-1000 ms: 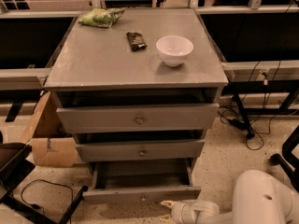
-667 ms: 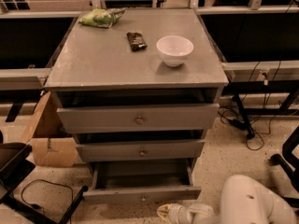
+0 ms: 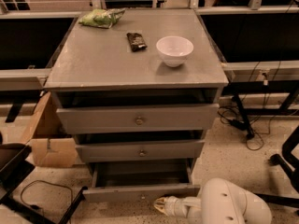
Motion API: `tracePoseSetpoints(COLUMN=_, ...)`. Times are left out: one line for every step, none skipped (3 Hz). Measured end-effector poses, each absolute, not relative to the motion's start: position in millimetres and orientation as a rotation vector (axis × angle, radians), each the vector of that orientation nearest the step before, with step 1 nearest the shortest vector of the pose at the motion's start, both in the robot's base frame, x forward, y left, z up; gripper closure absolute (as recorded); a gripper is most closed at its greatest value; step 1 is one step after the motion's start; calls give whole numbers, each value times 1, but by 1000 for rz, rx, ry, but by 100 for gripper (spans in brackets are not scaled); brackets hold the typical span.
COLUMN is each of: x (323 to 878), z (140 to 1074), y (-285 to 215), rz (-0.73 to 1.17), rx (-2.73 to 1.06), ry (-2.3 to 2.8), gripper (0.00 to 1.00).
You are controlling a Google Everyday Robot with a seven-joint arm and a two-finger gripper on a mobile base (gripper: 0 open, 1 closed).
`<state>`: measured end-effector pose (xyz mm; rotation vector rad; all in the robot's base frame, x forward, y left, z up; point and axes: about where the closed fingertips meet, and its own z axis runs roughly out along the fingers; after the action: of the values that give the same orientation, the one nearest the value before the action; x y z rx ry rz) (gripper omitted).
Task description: Close bottom drawer
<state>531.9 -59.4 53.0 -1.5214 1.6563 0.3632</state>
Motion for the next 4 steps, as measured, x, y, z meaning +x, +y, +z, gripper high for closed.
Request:
tracePoseSetpoints(x=556, z=64, y=-58, rz=338, rx=-1558, ry=1615, gripper=100)
tracePoseSetpoints(x=565, z=69, y=-56, rz=325, rx=-1572, ry=1599, gripper=100)
tracePoseSetpoints(x=588, z=85, y=-50, rz=296, rx=-1603, ry=1557, gripper=100)
tracePoseSetpoints(x=620, z=106, y=-42, rz=258, rx=-1639, ry=1502, gripper=100)
